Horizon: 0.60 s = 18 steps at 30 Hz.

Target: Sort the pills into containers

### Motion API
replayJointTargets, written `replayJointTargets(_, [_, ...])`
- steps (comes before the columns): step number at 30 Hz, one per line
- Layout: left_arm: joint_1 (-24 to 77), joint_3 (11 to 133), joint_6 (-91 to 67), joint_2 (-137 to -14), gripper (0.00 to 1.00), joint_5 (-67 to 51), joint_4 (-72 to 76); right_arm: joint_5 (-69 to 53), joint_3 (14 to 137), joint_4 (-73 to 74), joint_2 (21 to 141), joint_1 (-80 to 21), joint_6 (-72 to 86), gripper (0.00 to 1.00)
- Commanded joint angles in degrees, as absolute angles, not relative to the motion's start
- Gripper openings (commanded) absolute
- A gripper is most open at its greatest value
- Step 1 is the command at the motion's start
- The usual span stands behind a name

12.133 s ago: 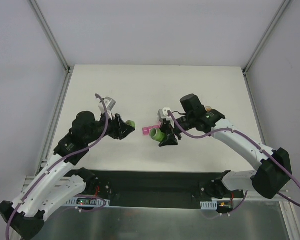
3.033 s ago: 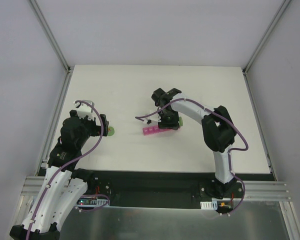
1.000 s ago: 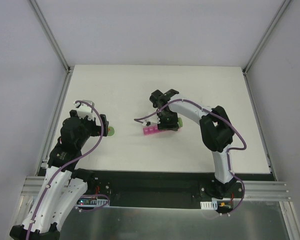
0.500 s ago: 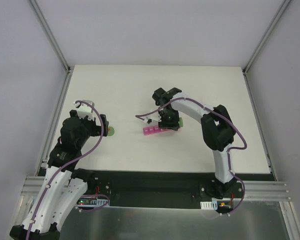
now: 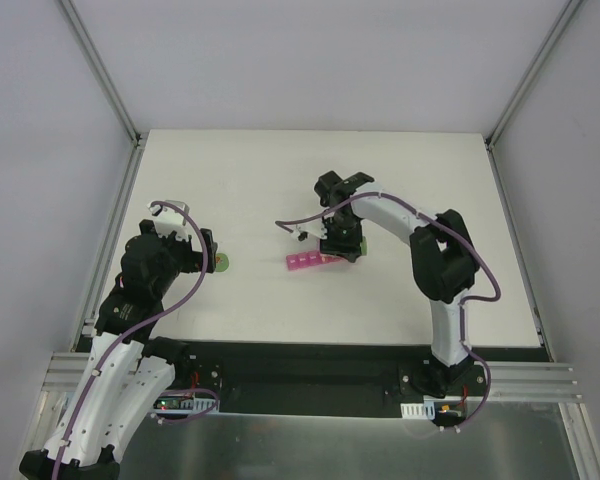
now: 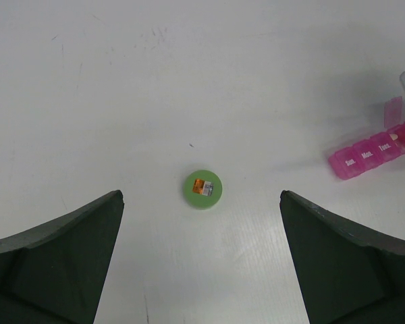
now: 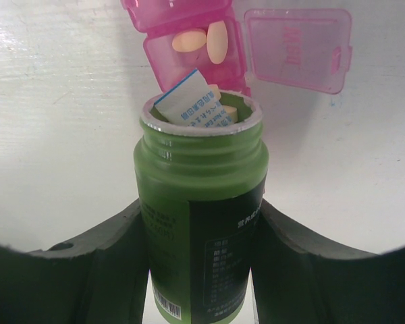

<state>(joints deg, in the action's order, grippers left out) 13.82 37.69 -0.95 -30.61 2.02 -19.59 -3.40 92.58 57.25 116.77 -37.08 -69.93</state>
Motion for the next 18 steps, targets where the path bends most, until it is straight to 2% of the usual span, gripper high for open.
replayJointTargets(1, [13.54, 37.53, -0.53, -30.32, 0.99, 2.46, -18.54, -7.20, 92.64, 58.01, 110.83, -36.39, -69.52, 0.10])
replayJointTargets(18, [13.54, 37.27, -0.53, -31.38, 0.99, 2.46, -18.46, -20.99, 87.72, 55.38, 102.05, -33.05, -68.82, 0.10])
